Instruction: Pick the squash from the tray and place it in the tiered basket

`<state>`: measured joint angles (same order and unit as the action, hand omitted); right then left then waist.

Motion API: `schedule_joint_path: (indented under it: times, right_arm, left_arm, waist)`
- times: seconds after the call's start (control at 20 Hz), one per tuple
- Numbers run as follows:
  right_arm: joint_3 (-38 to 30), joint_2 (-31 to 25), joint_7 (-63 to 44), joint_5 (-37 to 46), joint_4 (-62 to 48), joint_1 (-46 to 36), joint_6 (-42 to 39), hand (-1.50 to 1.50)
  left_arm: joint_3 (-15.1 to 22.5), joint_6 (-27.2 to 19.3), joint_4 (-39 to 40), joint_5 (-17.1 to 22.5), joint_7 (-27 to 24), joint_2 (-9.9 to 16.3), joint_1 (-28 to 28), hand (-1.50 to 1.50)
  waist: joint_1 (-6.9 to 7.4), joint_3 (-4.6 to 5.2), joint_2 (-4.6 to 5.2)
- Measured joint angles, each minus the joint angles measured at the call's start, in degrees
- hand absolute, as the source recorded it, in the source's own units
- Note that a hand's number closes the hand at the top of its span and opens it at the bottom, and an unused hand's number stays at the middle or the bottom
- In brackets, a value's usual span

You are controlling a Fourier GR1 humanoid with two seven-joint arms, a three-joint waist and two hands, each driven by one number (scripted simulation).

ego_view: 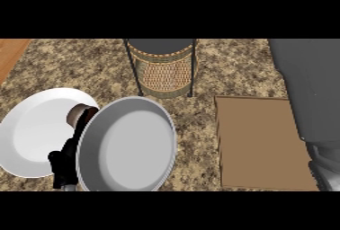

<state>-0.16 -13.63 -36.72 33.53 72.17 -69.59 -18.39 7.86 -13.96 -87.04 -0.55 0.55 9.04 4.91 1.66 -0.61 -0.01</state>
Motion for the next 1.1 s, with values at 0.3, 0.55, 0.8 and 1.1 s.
schedule_joint_path:
  times: [0.3, 0.55, 0.8, 1.1]
  right_arm:
    - [2.4, 3.4, 5.4, 3.8, -10.8, -1.8, 5.3, 1.5]
    - [3.0, 6.3, 7.4, 7.3, -18.2, -3.6, 11.6, 1.5]
    - [0.2, 7.6, 10.5, 6.9, -24.7, -5.5, 16.0, 1.5]
    - [-7.0, 11.1, 13.3, -0.3, -29.3, -5.1, 20.3, -1.5]
  left_arm:
    - [0.1, 0.0, -0.1, -0.7, 0.5, -0.2, -0.2, 0.0]
    - [-0.4, 0.5, 0.8, -0.6, 0.6, -0.2, -0.8, 0.0]
    - [-0.5, 0.9, 0.9, -0.6, 0.6, -0.4, -0.9, 0.0]
    - [-0.3, 0.8, 1.0, -1.0, 0.7, -0.7, -1.2, 0.0]
  waist:
    - [0.08, 0.02, 0.1]
    - [0.05, 0.1, -0.37]
    - [0.28, 0.24, -0.58]
    - [0.7, 0.26, -0.3]
